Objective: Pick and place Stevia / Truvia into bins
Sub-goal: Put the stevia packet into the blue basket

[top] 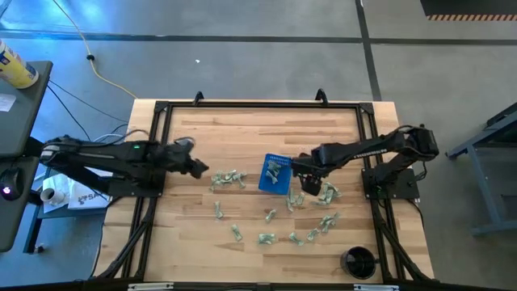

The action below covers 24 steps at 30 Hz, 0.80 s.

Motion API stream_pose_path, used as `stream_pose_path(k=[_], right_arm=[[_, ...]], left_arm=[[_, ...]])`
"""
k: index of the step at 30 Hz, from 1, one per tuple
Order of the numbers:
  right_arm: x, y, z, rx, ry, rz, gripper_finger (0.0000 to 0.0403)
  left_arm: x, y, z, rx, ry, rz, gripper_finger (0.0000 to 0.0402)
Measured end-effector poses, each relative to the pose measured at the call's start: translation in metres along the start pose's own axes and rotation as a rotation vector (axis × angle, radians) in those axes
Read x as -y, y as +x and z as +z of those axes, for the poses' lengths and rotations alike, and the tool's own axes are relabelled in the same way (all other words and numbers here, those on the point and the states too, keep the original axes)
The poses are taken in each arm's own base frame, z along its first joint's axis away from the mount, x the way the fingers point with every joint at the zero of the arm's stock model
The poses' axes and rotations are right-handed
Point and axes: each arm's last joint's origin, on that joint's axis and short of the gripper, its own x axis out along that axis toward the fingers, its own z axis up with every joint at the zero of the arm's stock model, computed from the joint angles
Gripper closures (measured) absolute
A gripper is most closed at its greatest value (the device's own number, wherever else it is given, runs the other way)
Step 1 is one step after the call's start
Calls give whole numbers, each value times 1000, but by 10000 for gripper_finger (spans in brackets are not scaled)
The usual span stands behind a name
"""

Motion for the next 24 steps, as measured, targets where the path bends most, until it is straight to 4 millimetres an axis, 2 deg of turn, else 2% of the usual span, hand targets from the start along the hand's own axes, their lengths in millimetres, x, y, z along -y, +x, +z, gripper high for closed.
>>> stream_pose_path(k=[5,9,17,24], right_arm=[[-9,9,-16,-18,-40,-7,164],[-13,9,-30,21,-17,6,163],[-5,3,-49,86,68,10,166],[3,-5,-52,153,95,0,166]], left_arm=[[8,33,-7,-200,-40,124,160],[15,51,-11,-332,-73,171,148],[23,74,-8,-269,8,290,142],[20,91,-13,-324,57,338,142]])
